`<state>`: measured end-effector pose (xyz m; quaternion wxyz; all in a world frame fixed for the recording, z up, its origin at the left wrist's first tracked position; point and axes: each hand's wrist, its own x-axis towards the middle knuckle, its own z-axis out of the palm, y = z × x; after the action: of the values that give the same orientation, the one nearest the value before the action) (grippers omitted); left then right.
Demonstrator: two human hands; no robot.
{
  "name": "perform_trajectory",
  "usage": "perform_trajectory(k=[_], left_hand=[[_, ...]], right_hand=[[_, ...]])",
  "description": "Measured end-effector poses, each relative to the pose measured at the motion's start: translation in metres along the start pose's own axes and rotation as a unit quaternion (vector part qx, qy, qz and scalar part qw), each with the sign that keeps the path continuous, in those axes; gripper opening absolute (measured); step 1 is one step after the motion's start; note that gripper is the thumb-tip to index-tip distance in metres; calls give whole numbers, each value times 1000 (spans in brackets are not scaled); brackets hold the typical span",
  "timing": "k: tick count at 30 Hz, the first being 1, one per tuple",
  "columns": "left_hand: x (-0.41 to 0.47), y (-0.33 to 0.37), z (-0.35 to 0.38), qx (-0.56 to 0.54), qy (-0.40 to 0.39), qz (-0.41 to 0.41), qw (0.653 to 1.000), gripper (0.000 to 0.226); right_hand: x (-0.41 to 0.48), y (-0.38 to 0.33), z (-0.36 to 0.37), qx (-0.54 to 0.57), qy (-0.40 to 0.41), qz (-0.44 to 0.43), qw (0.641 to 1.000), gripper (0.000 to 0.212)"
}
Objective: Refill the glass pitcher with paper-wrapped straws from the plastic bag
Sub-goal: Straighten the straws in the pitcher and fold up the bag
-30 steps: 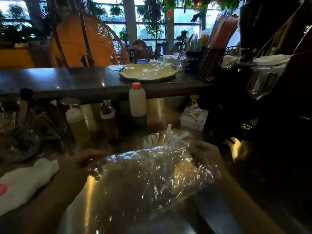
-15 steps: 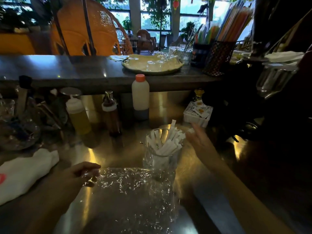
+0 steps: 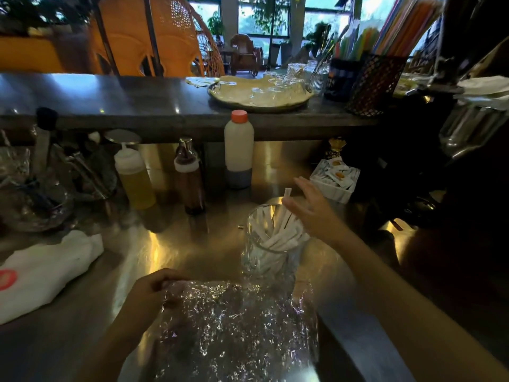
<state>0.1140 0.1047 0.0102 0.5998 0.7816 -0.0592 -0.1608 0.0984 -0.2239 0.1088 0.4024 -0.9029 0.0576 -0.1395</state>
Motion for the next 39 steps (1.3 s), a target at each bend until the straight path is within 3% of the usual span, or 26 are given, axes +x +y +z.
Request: perform_trajectory(k=[4,10,15,20,25,30,39], left_hand=[[3,-8,7,-26,15,-11,999,26],[-2,-8,16,-72,22,-31,997,27],[-5,-9,17,-88,37,-35,995,29],[-7,-2,27,-94,33,-39,994,32],[-7,3,38,-92,28,-39,995,25],[-6,1,38,-79,42,-43,995,28],[-14,-1,29,-94,37,-25,995,42]], right_hand=[[19,-4,1,22,-68,56,996,64],[2,-5,14,15,-114,-60,992,25],[-16,8,-8,-13,-204,-90,975,61],[-10,16,-1,-109,-146,-125,975,48],[15,13,14,-153,-183,-106,965,45],[28,11,23,-121,-201,-83,969,44],[11,13,13,-83,-101,-103,986,56]])
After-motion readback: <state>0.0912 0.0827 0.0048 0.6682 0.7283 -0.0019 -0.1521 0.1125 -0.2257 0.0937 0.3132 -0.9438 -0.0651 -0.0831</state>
